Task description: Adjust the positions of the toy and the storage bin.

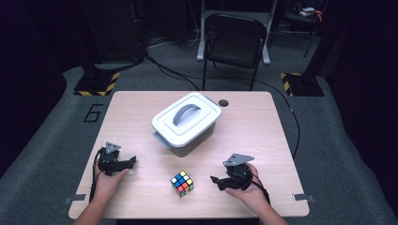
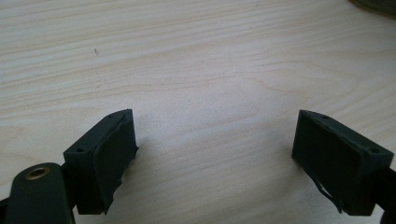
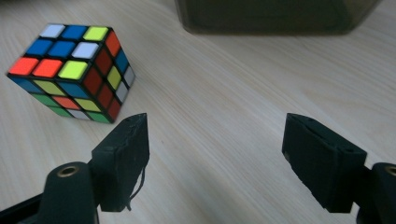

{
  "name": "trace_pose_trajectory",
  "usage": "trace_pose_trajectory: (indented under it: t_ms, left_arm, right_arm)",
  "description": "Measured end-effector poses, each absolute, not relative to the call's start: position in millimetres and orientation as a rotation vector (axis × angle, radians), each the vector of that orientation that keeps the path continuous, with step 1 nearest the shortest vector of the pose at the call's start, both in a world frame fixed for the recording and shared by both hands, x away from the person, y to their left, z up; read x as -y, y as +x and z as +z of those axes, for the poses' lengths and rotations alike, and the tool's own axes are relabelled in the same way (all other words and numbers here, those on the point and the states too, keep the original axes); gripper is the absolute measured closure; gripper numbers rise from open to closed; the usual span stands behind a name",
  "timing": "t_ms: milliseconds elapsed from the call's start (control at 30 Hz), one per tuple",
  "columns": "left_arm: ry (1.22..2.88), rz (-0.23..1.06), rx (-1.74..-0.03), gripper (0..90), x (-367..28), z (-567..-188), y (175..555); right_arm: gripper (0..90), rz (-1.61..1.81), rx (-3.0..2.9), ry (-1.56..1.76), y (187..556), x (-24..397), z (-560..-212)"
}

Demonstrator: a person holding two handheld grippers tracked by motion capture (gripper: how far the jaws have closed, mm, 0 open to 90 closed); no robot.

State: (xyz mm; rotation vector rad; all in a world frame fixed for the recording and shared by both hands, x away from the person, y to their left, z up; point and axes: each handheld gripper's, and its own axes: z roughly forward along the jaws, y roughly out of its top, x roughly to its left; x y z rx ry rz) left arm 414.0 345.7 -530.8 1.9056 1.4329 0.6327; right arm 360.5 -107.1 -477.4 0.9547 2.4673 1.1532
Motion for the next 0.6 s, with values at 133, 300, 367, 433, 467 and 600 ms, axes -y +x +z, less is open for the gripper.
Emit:
trace_pose_trajectory:
  t_ms: [133,300,367,433,467,600]
  left_arm:
    - [1.904,0.631,-1.433,13.5,-345.7,-530.9,414.0]
    - [1.905,0.632,-1.433,13.4,-345.7,-530.8,414.0]
    - [1.905,0.631,-1.433,13.5,-345.7,-530.9,414.0]
    - [1.905,0.632,-1.433,13.4,-345.7,-530.8,414.0]
    - [1.905,0.631,-1.433,13.5,-345.7,-530.9,414.0]
    - [1.905,0.633,-1.433,13.5,-345.7,-530.8,414.0]
  right_arm:
    - [18.8,1.166,-2.482,0.933,358.3,94.2,-475.3]
    - [15.0,1.186,-2.511,0.872,354.5,75.2,-471.5]
    - [14.4,1.204,-2.521,0.869,352.6,68.9,-470.0]
    - [13.8,1.214,-2.535,0.845,351.9,63.1,-469.9]
    - [13.5,1.216,-2.535,0.846,350.7,60.1,-470.5]
    - [12.4,1.207,-2.568,0.812,348.5,49.4,-473.0]
